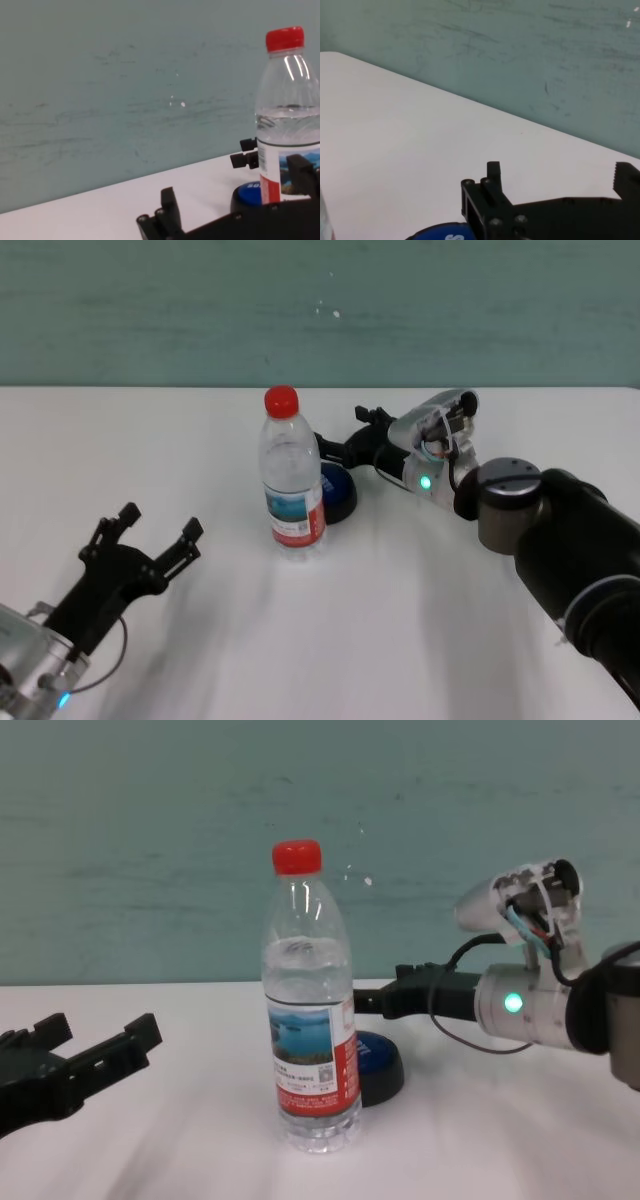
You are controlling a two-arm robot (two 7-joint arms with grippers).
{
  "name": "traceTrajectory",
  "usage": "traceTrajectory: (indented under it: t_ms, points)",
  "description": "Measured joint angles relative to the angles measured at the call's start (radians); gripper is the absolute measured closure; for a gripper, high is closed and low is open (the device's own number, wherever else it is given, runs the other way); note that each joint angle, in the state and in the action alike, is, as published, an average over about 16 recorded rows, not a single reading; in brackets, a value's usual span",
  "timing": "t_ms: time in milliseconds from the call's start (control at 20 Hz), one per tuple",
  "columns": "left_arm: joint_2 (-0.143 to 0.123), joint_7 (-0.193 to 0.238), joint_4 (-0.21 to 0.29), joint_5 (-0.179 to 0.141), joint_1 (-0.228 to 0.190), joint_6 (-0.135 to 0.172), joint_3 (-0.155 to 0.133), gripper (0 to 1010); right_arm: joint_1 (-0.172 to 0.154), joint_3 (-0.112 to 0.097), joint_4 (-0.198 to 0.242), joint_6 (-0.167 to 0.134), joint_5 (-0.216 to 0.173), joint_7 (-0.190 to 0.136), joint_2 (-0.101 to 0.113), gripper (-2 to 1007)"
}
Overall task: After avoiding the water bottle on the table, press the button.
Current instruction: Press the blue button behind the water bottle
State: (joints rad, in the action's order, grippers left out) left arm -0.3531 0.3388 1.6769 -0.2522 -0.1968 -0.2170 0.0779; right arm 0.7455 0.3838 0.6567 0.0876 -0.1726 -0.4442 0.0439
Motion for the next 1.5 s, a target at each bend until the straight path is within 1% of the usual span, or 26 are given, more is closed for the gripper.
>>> traceTrajectory:
  t_ms: [250, 500, 700, 900, 1050, 1150, 1350, 1500]
  points:
    - [0.0, 0.0, 0.0, 0.0, 0.0, 0.0, 0.0, 0, 0.032, -0.002, -0.074, 0.025, 0.004, -0.014, -0.02, 1]
    - [0.0, 0.0, 0.0, 0.0, 0.0, 0.0, 0.0, 0, 0.057, -0.01, -0.14, 0.046, 0.008, -0.026, -0.038, 1]
    - [0.0, 0.0, 0.0, 0.0, 0.0, 0.0, 0.0, 0, 0.071, -0.018, -0.18, 0.057, 0.011, -0.033, -0.048, 1]
    - [0.0, 0.0, 0.0, 0.0, 0.0, 0.0, 0.0, 0, 0.077, -0.027, -0.203, 0.062, 0.015, -0.038, -0.054, 1]
    - [0.0, 0.0, 0.0, 0.0, 0.0, 0.0, 0.0, 0, 0.07, -0.032, -0.195, 0.059, 0.019, -0.038, -0.054, 1]
    - [0.0, 0.0, 0.0, 0.0, 0.0, 0.0, 0.0, 0, 0.06, -0.035, -0.177, 0.054, 0.021, -0.036, -0.052, 1]
    - [0.0, 0.0, 0.0, 0.0, 0.0, 0.0, 0.0, 0, 0.031, -0.038, -0.117, 0.036, 0.024, -0.026, -0.042, 1]
    - [0.0, 0.0, 0.0, 0.0, 0.0, 0.0, 0.0, 0, 0.004, -0.037, -0.058, 0.021, 0.025, -0.014, -0.031, 1]
